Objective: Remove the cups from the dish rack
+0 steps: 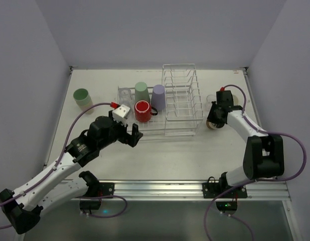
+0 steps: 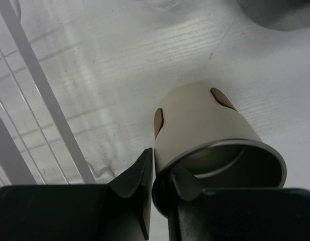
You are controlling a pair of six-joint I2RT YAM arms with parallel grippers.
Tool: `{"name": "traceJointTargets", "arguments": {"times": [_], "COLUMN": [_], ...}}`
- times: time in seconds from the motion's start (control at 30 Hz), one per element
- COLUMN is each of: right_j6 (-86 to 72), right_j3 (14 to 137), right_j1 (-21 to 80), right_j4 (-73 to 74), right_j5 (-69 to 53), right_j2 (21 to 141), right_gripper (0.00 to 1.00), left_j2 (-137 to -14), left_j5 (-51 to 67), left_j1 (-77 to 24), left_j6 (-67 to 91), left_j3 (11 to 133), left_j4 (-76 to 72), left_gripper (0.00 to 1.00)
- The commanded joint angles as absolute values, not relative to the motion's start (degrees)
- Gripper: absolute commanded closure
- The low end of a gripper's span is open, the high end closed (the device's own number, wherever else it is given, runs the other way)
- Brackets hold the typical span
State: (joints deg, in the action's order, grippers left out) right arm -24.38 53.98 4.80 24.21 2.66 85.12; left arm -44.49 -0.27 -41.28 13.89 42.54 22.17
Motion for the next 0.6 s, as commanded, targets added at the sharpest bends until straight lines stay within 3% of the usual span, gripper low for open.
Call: {"name": "traceJointTargets", "arguments": {"times": [0.0, 0.1, 0.27, 0.43, 0.47, 0.57], "right_j6": [-25.0, -25.2, -25.3, -26.8, -27.0, -27.7], "right_j3": [54.2, 53.9, 53.4, 50.4, 49.8, 47.2], "right_j1": [4.7, 4.7, 4.7, 4.8, 4.7, 4.8], "right_j4": [20.8, 19.9, 19.5, 17.2, 16.4, 14.6], "right_j5": [4.1, 3.4, 2.0, -3.1, -3.9, -6.8], "right_j2": [85.2, 84.5, 81.7, 70.8, 68.9, 60.9], "right_gripper": [0.80, 0.66, 0.64, 0.59, 0.51, 0.43], "left_j2": [-46.5, -48.5, -50.8, -55.8, -56.7, -61.6], "left_j5": [-2.5, -3.0, -6.1, -12.4, -13.2, -14.0], "left_j1": [-41.1, -41.1, -41.1, -41.1, -41.1, -41.1], "left_j6": [13.7, 15.2, 18.7, 19.8, 19.8, 19.0], "left_j3": [45.3, 46.5, 47.9, 49.4, 49.3, 50.0], "left_j4": [23.5, 24.2, 24.1, 21.2, 18.5, 14.5], "left_gripper": [0.00, 0.00, 0.00, 0.00, 0.00, 0.00]}}
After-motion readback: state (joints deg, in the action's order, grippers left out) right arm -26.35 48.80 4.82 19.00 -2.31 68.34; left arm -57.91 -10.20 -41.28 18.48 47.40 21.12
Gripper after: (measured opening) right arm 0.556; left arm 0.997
